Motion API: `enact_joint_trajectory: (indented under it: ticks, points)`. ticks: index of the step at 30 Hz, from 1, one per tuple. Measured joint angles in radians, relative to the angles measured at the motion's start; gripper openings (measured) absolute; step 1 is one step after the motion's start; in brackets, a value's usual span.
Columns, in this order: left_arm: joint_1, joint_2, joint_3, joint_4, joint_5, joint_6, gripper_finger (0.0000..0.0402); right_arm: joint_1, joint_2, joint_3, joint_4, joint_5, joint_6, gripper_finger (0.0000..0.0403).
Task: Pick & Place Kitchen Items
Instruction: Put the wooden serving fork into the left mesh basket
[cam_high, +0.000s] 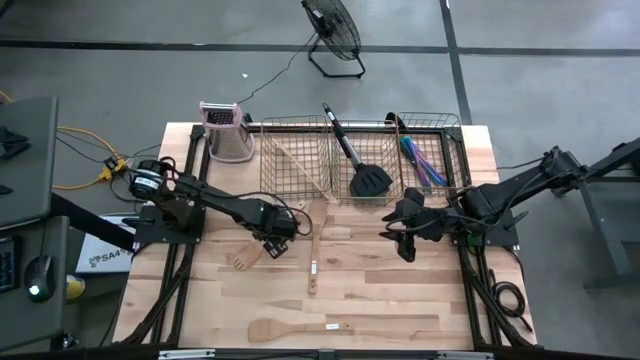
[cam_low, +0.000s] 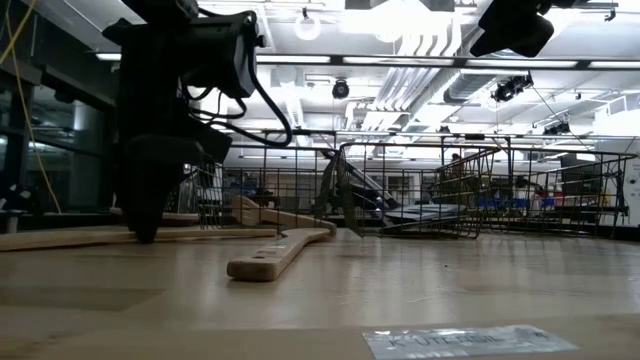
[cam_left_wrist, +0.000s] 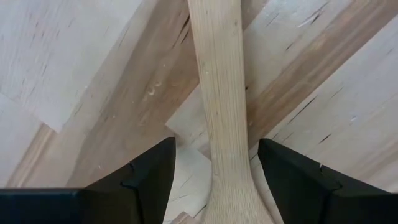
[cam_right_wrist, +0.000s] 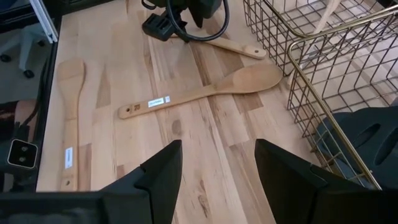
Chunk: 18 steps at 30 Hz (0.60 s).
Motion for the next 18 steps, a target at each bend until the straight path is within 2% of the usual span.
enact_joint_trajectory:
  ticks: [18]
  points:
    - [-0.001,0.002,-0.002,0.004,-0.002,-0.069,0.0234,0.0,0.0,0.0,0.0,-0.005,-0.002,0.0195]
